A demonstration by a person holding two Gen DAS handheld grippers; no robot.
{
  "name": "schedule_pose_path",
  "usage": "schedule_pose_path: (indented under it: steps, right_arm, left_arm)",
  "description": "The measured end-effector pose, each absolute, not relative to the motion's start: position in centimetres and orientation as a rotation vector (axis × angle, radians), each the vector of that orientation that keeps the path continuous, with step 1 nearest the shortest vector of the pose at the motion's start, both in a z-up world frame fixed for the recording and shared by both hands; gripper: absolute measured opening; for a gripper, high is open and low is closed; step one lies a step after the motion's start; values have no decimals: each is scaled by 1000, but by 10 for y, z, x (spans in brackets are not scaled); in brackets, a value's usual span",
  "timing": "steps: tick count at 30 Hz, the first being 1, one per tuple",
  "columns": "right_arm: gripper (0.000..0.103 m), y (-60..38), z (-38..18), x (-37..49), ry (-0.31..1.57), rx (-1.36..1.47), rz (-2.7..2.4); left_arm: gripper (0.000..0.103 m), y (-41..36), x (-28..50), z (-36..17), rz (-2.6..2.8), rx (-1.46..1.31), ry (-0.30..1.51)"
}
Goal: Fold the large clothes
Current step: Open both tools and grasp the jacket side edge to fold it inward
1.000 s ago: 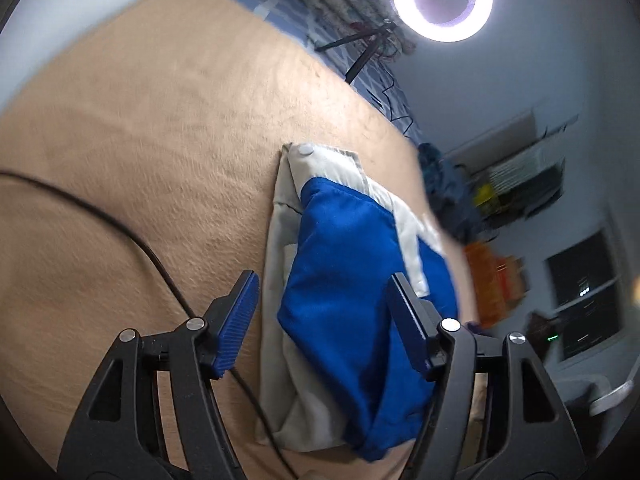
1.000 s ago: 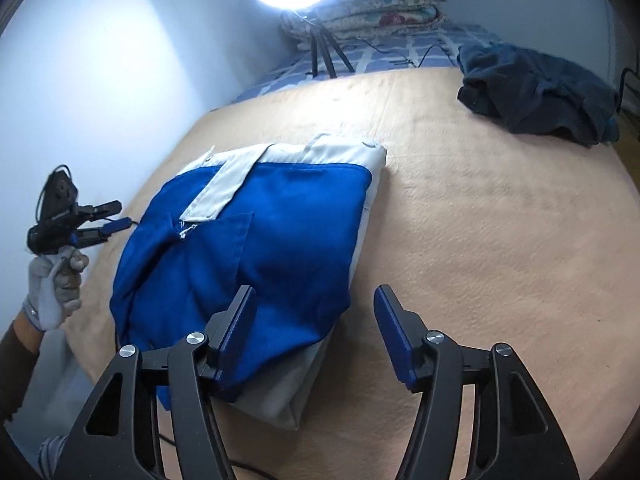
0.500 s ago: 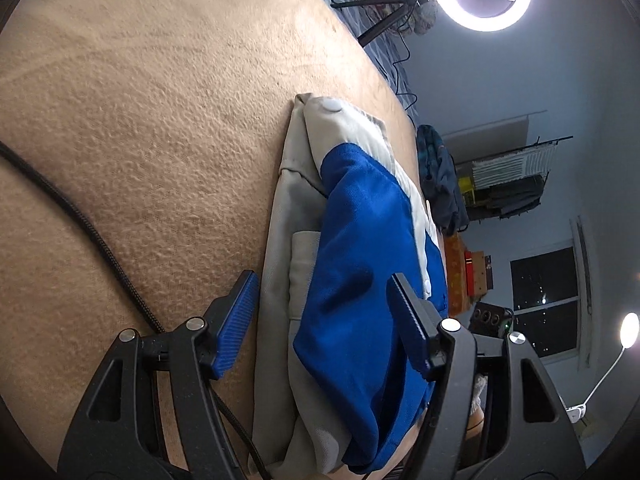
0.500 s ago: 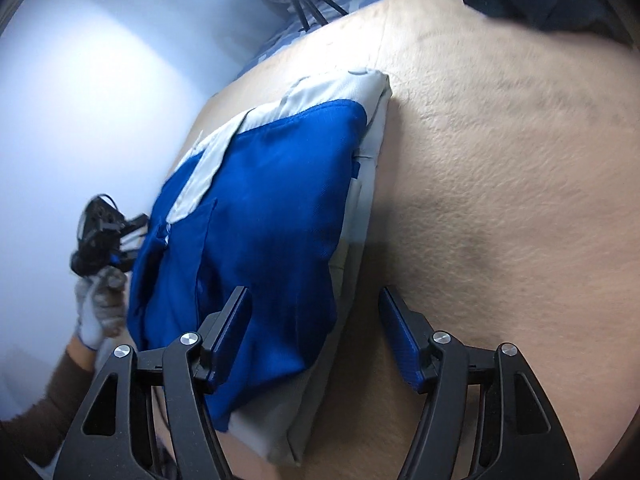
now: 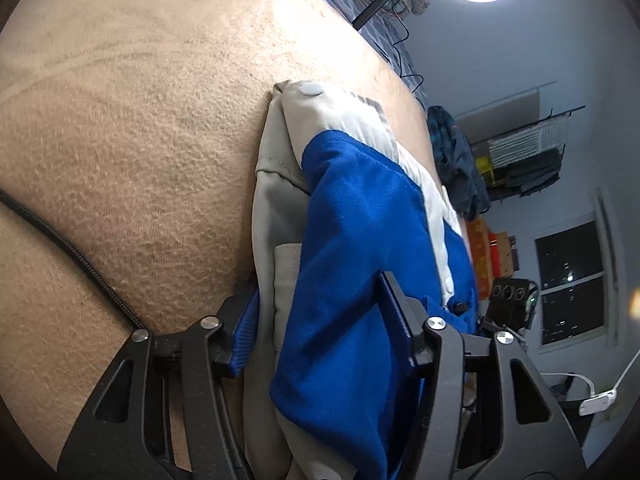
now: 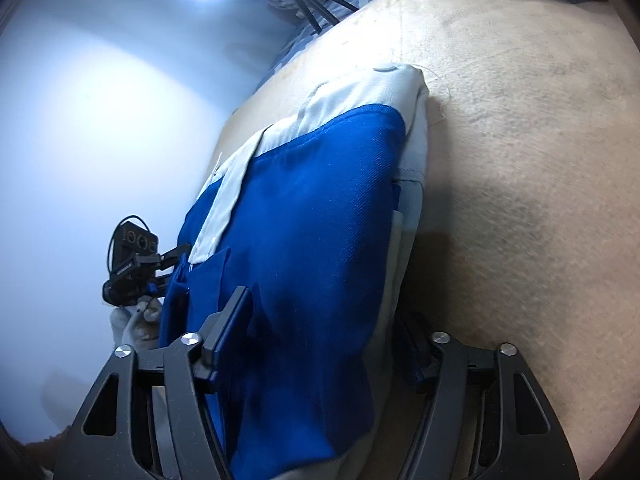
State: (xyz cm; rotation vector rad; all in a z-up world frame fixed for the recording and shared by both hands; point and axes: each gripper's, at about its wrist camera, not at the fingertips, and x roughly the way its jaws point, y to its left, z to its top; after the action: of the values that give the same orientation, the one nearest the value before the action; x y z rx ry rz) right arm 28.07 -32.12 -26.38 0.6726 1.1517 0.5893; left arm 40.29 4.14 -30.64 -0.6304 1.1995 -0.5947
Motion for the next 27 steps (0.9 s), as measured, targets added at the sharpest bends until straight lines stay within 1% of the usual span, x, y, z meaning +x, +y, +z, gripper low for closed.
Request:
schedule_pose_path:
  steps: [2, 3, 5, 6, 8, 11, 17, 27]
  right_arm:
    - [49, -320, -263, 280, 1162, 663, 580]
    - [47, -320, -263, 280, 1163, 661, 576]
    - [40, -317, -260, 279, 1163, 644, 564]
    - [39, -316, -258, 278, 1162, 632, 558]
    - [32, -309, -251, 279, 1158, 599, 543]
    - [26, -302, -238, 277, 1148, 543, 528]
    - [21, -289, -213, 270, 1126, 440, 485]
    - [20, -259, -168, 251, 1103, 244, 436]
  left_arm:
    - [51, 38, 399, -303, -581, -606, 1188]
    - [50, 36, 398, -301, -572, -593, 1181]
    - [47, 32, 396, -297, -557, -568, 1169]
    - [46, 29, 395, -295, -548, -548, 1160]
    - [41, 24, 393, -289, -537, -517, 1146]
    - [34, 20, 388, -279, -525, -489, 1125]
    - [28, 12, 377, -259, -511, -449, 1087]
    - [26, -2, 351, -236, -535, -400, 1069]
